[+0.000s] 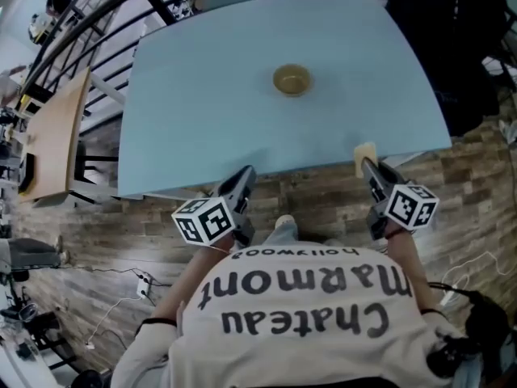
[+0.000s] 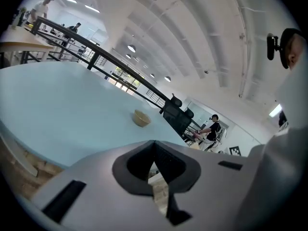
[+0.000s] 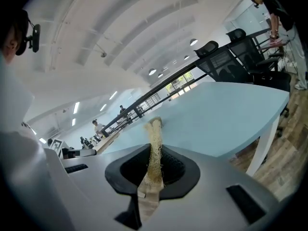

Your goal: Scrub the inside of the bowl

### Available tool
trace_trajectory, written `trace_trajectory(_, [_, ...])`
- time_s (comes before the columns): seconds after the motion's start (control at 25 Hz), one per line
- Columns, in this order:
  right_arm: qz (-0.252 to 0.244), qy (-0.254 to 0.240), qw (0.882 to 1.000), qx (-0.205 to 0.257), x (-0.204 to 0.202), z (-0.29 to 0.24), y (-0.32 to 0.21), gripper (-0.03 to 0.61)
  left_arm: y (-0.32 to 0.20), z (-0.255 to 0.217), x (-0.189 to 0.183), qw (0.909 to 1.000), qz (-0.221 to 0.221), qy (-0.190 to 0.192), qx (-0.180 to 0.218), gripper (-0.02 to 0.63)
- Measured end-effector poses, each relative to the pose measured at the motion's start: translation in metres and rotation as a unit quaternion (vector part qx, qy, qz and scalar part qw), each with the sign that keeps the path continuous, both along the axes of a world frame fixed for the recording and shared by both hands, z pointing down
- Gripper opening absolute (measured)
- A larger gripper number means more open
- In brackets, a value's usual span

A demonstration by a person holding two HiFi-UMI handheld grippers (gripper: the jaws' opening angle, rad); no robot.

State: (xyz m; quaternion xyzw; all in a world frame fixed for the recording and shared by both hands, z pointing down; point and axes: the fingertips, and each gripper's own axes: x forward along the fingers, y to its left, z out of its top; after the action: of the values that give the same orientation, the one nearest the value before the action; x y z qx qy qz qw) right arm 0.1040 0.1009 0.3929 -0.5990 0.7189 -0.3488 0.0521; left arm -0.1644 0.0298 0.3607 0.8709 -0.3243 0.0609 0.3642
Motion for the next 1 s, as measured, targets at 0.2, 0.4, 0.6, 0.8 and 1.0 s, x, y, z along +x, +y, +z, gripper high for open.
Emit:
trace_trajectory(0.2, [0.027,-0.02,0.999,0.001,-0.003,-0.004,-0.036,0.063,-0.047,-0.008,-0.003,0.9998,0.003,0.0,0.018,0.003])
trace_trajectory(0.4, [0.052,-0.024,0.998,-0.012,-0.002,0.004,-0.051,0.063,-0.084,-0.014,-0.001,0.9992,0.004,0.015,0.035,0.003])
trace_trajectory(0.6, [0.079,-0.023,0.997,-0.009,-0.001,-0.003,-0.056,0.063,-0.103,-0.011,0.003,0.9989,0.022,0.025,0.033,0.003])
trace_trajectory(0.8, [0.065,-0.009,0.998,-0.022,0.0,-0.005,-0.054,0.063,-0.112,-0.002,0.008,0.9992,-0.002,0.022,0.034,0.003])
trace_trajectory(1.0, [0.047,-0.008,0.998,-0.034,0.014,-0.002,-0.053,0.063,-0.098,0.022,0.029,0.9997,0.008,0.015,-0.016,0.003])
